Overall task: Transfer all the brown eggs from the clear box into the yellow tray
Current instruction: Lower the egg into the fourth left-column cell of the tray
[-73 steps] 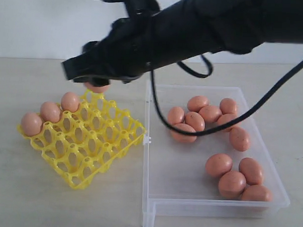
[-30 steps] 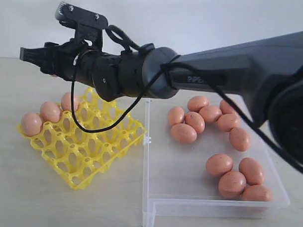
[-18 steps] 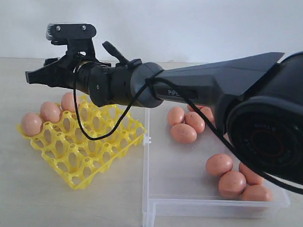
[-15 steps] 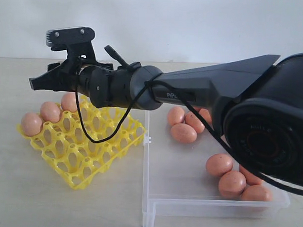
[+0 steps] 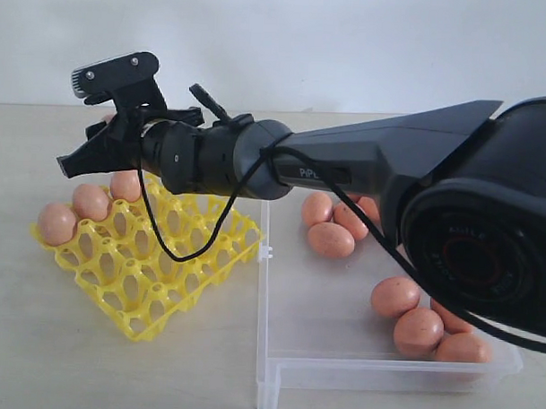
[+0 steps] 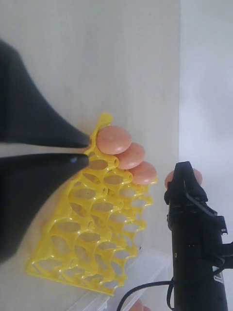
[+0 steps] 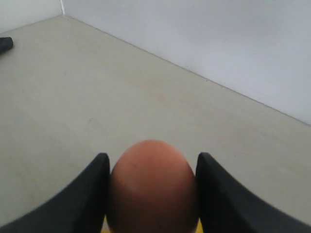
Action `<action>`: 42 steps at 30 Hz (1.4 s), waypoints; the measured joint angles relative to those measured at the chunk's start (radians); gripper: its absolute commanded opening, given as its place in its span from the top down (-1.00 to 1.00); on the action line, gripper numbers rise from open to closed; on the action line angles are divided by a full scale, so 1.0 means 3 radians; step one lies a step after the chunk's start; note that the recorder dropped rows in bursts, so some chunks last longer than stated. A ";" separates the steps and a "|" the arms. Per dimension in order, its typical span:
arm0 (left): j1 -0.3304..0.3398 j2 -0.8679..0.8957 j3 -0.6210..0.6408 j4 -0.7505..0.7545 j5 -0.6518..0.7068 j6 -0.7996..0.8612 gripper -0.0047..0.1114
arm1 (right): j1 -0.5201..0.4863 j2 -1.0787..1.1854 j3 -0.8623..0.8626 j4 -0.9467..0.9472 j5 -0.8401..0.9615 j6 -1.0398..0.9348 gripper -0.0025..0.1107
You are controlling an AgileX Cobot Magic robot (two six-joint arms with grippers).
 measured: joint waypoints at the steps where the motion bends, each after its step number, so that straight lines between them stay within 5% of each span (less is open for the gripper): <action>1: 0.0000 0.0000 0.0000 0.0000 0.0000 0.0000 0.85 | 0.0000 0.0000 0.0000 0.0013 -0.0008 -0.0020 0.96; 8: 0.0000 0.0000 0.0000 0.0000 0.0000 0.0000 0.85 | 0.0000 0.0034 0.0000 0.0279 -0.0405 -0.0192 0.96; 18: 0.0000 0.0000 0.0000 0.0000 0.0000 0.0000 0.85 | 0.0000 0.0153 -0.0006 0.1530 -0.0661 -0.0580 0.96; 34: 0.0000 0.0000 0.0000 0.0000 0.0000 0.0000 0.85 | 0.0000 0.0355 -0.0006 0.1654 -0.0654 -0.0616 0.96; 37: 0.0000 0.0000 0.0000 0.0000 0.0000 0.0000 0.85 | 0.0000 0.0380 -0.0006 0.1648 -0.0661 -0.0616 0.89; 42: 0.0000 0.0000 0.0000 0.0000 0.0000 0.0000 0.85 | 0.0000 0.0385 -0.0006 0.1648 -0.0661 -0.0616 0.51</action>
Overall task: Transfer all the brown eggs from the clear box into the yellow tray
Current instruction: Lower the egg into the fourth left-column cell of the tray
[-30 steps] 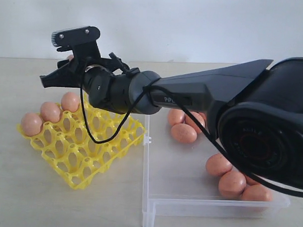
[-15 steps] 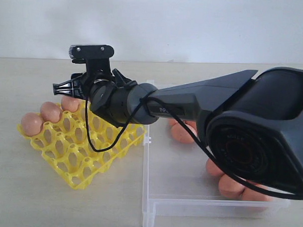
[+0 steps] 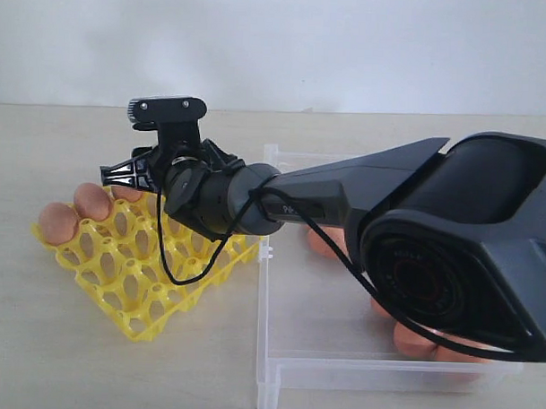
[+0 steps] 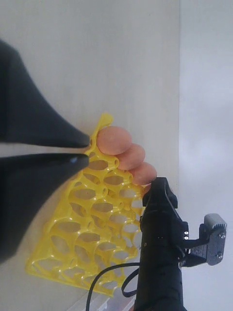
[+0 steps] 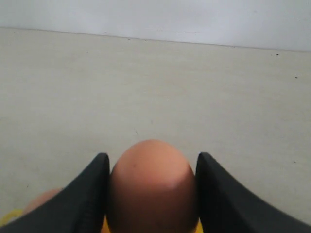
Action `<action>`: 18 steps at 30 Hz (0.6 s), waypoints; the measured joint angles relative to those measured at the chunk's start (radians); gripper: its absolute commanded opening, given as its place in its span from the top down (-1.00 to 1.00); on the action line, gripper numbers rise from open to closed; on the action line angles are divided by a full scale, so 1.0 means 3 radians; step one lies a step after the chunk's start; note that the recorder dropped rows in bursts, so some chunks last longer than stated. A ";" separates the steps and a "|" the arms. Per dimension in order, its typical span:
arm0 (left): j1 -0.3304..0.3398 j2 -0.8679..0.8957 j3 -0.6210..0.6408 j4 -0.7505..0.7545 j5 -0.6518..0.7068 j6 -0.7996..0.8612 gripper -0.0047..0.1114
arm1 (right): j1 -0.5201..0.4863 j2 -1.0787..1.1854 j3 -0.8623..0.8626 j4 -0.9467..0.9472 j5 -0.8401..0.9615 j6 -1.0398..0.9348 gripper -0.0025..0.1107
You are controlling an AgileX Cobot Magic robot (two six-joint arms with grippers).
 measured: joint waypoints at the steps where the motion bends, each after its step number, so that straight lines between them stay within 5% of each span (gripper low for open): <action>1: 0.0000 0.0000 0.0000 0.0000 0.0000 0.0000 0.85 | 0.0000 0.0000 0.0000 0.0000 0.0000 0.0000 0.41; 8: 0.0000 0.0000 0.0000 0.0000 0.0000 0.0000 0.85 | 0.0000 0.0000 0.0000 0.0000 0.0000 0.0000 0.00; 18: 0.0000 0.0000 0.0000 0.0000 0.0000 0.0000 0.85 | 0.0000 0.0035 0.0000 0.0000 -0.0037 0.0000 -0.02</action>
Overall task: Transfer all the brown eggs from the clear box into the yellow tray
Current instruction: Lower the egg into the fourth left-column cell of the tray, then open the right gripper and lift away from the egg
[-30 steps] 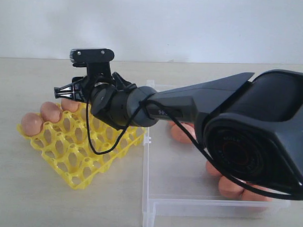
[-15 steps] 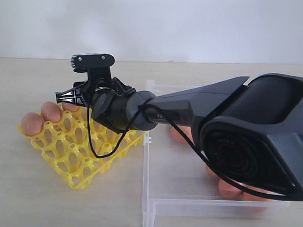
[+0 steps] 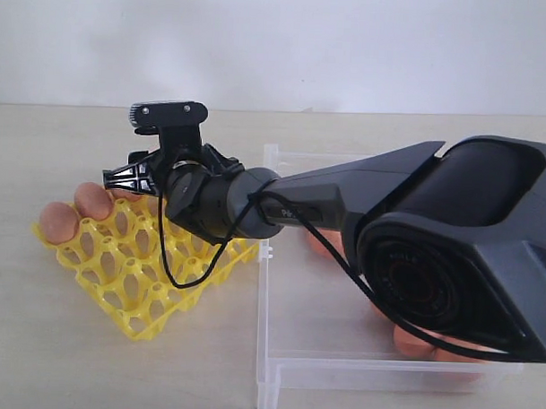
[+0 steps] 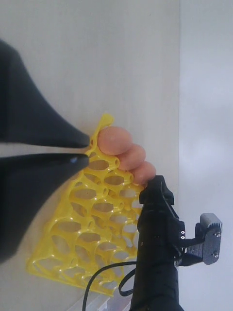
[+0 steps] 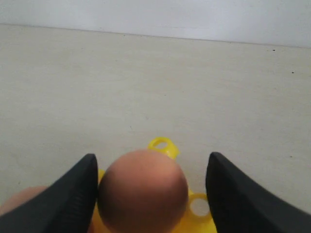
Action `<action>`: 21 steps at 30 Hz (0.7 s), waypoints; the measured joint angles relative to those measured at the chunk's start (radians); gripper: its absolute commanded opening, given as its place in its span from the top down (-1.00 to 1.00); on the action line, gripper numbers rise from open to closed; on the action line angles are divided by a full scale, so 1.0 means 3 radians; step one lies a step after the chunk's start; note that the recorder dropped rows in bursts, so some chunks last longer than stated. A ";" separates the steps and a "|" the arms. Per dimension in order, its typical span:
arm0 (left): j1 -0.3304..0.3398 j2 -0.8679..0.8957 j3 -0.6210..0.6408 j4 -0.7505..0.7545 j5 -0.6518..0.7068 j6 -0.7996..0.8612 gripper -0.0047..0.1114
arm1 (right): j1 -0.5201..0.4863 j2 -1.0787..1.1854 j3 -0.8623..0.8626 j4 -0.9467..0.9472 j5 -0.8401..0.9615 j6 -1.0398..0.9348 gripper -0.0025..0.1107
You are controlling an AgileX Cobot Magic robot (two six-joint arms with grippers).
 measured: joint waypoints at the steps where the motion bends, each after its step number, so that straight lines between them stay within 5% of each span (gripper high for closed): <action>1: 0.0000 0.0000 0.0000 0.0000 0.0000 0.0000 0.85 | 0.0000 0.0000 0.0000 0.0000 0.0000 0.0000 -0.02; 21: 0.0000 0.0000 0.0000 0.0000 0.0000 0.0000 0.85 | 0.0000 -0.0243 0.0000 -0.0190 -0.0059 -0.0017 -0.02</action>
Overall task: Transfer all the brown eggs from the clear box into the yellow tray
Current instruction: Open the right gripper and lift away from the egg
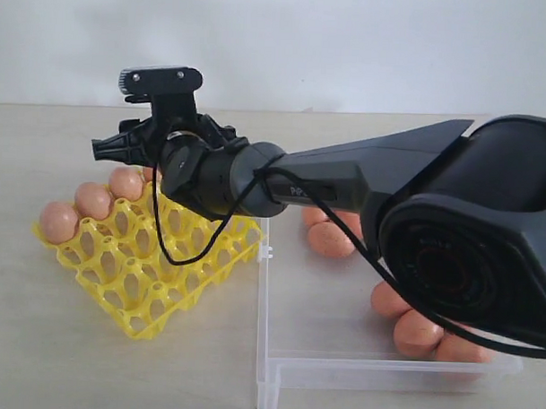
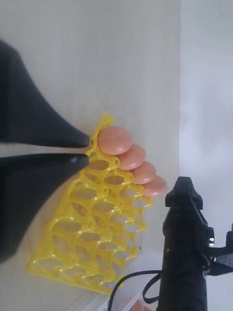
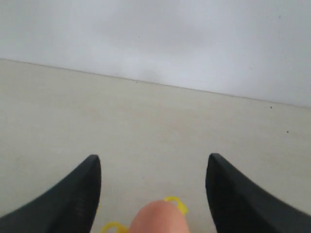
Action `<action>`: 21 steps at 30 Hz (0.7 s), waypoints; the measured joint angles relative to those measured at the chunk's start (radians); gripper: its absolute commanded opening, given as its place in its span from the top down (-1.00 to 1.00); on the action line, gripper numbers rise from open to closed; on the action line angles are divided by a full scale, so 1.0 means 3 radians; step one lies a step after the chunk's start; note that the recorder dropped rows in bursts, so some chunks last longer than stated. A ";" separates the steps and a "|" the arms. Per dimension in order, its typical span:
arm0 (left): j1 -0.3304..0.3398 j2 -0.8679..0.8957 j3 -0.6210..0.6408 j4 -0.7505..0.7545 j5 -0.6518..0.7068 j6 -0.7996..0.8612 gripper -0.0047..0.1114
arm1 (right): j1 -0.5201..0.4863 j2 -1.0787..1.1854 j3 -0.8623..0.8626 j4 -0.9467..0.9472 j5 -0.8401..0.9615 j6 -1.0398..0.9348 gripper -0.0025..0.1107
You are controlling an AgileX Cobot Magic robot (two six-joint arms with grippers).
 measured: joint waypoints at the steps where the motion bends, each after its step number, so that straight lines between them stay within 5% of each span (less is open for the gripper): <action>1: 0.0000 0.0000 0.0000 0.0000 0.0000 0.0000 0.85 | 0.0000 -0.0030 0.0000 -0.0005 0.0006 0.0000 -0.02; 4: 0.0000 0.0000 0.0000 0.0000 0.0000 0.0000 0.85 | 0.0000 -0.0119 0.0000 -0.0005 0.0126 0.0000 0.28; 7: 0.0000 0.0000 0.0000 0.0000 0.0000 0.0000 0.85 | 0.0000 -0.0220 0.0000 -0.0005 0.0574 0.0006 0.95; 16: 0.0000 0.0000 0.0000 0.0000 0.0000 0.0000 0.85 | 0.0000 -0.0413 0.0000 -0.0005 0.1842 -0.0058 0.96; 21: 0.0000 0.0000 0.0000 0.0000 0.0000 0.0000 0.85 | 0.0000 -0.0662 0.0000 -0.0012 0.3180 -0.0888 0.96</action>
